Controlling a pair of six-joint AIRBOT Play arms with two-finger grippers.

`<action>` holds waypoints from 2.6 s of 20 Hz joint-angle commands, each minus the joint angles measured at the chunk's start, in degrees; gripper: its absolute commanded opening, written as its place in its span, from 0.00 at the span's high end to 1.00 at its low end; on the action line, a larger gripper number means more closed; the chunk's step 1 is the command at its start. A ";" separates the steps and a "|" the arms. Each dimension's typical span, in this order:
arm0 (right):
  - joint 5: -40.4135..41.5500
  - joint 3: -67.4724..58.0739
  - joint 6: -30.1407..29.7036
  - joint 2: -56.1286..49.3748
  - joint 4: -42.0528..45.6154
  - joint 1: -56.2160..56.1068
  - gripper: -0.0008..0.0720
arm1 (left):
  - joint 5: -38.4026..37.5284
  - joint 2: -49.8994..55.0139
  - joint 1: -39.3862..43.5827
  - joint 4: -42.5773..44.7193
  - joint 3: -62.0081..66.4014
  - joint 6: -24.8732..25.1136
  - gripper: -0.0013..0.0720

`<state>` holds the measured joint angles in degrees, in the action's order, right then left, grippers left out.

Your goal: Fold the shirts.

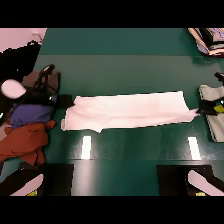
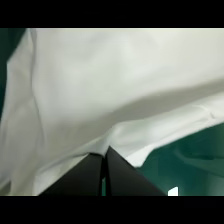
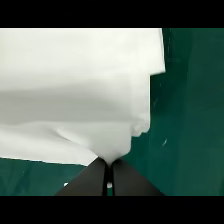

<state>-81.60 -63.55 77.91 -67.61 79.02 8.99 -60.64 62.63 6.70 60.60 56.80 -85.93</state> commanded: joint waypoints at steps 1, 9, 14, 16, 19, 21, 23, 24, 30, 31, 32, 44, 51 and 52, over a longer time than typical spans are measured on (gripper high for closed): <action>1.18 -8.83 1.55 -11.61 -2.01 -2.10 0.97 | 4.59 11.56 -0.02 0.31 9.38 0.85 0.95; 0.22 -25.14 1.55 -26.49 -12.09 -0.63 0.38 | 9.20 14.29 -0.09 2.19 11.50 0.83 0.18; -4.17 -21.66 -1.57 -26.88 -12.04 6.23 0.38 | -0.50 14.21 -0.07 2.23 14.95 2.40 0.79; -3.32 -17.27 -3.93 -26.97 -12.09 9.68 0.31 | -2.62 14.21 -0.02 0.35 15.28 3.89 0.95; 0.57 -10.91 -8.46 -27.45 -16.59 12.87 0.28 | -2.71 14.21 0.00 -2.58 15.28 3.89 0.95; 1.18 -8.33 -10.34 -29.20 -22.69 13.33 0.29 | -2.12 14.21 0.00 -2.84 15.28 3.82 0.95; 0.87 -7.85 -11.41 -31.39 -26.29 11.89 0.29 | -1.90 14.23 0.00 -3.72 15.28 3.80 0.95; 0.92 -7.87 -11.82 -32.09 -27.06 10.67 0.34 | -1.70 14.38 0.15 -5.09 15.28 3.80 0.95; -3.23 -12.09 -15.04 -31.17 -27.02 5.70 0.97 | 5.70 19.23 12.11 -5.62 15.37 3.76 0.95; -4.92 -13.99 -14.99 -29.97 -27.04 5.27 0.97 | 8.17 20.96 14.60 -5.64 15.87 3.30 0.95; -6.47 -15.87 -14.69 -28.37 -27.04 4.66 0.97 | 9.31 23.56 16.96 -5.90 17.49 3.17 0.95; -8.02 -34.58 -4.35 -13.44 -42.23 -14.21 0.97 | 6.99 46.88 29.03 -6.80 36.11 1.88 0.95; -2.29 -37.94 -4.39 -13.44 -42.58 -23.52 0.97 | 4.37 46.69 27.58 -6.64 36.17 1.90 0.95; -1.25 -37.94 -4.44 -13.44 -42.56 -24.83 0.97 | 3.13 46.12 26.34 -6.60 36.17 1.90 0.95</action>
<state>-85.86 -100.71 73.36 -81.14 37.17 -12.29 -55.09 109.12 34.61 53.80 92.84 -83.99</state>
